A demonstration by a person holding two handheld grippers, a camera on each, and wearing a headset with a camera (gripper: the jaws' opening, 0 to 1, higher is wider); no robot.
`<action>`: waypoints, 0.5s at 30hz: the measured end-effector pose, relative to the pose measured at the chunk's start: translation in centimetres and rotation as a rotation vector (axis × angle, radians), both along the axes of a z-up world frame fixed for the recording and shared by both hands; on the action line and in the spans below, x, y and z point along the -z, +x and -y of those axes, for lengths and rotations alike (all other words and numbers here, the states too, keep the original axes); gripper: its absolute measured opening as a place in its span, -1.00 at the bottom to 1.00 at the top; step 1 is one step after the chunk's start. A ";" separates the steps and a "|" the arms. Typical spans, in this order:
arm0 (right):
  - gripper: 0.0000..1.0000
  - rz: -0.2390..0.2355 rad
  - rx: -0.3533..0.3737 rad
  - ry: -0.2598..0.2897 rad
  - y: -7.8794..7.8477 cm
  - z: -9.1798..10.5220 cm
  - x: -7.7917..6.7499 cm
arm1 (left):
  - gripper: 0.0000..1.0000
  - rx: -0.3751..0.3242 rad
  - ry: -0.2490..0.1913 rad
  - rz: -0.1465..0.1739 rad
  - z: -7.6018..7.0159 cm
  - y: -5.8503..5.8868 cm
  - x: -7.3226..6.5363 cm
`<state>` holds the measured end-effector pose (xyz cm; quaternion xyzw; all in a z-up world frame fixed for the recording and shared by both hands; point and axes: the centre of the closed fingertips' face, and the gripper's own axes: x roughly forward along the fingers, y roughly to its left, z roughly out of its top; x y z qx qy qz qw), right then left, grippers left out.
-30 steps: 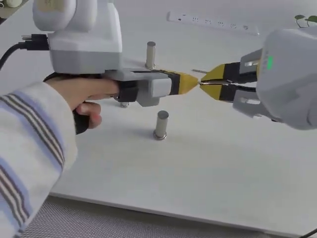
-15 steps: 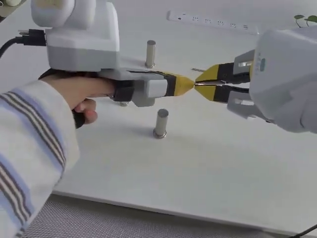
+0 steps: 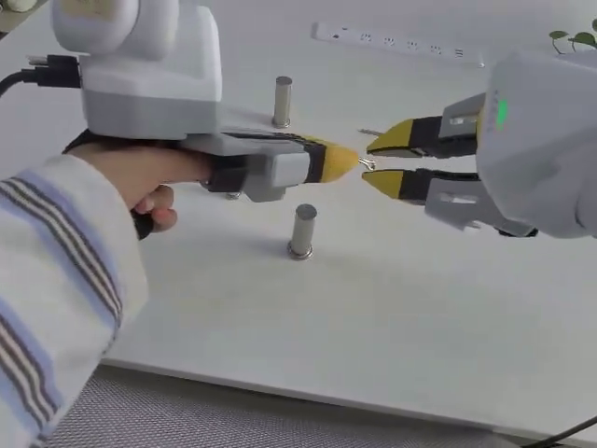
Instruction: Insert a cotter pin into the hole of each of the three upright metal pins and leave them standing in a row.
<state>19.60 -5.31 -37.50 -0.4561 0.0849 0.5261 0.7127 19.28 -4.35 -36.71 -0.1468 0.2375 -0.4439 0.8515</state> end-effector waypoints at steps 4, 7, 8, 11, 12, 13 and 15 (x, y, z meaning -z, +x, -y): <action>-0.85 -0.093 0.044 0.057 -0.1 0.3 0.3 | -1.00 0.012 0.017 0.023 -0.4 -0.2 0.0; -0.77 -0.222 0.085 0.106 -0.2 0.6 1.1 | -1.00 0.042 0.040 0.055 -0.6 -0.5 0.0; -0.76 -0.264 0.093 0.124 -0.4 0.5 1.3 | -1.00 0.047 0.043 0.061 -0.7 -0.6 0.0; -0.77 -0.384 0.108 0.191 -0.5 0.5 1.8 | -1.00 0.083 0.061 0.116 -0.8 -1.0 -0.3; -0.77 -0.435 0.112 0.219 -0.8 0.4 1.8 | -1.00 0.085 0.062 0.120 -0.8 -1.1 -0.4; -0.77 -0.466 0.114 0.234 -1.0 0.4 1.8 | -1.00 0.097 0.065 0.135 -0.8 -1.2 -0.5; -0.76 -0.501 0.114 0.268 -1.1 0.2 1.6 | -1.00 0.116 0.075 0.160 -0.9 -1.5 -0.5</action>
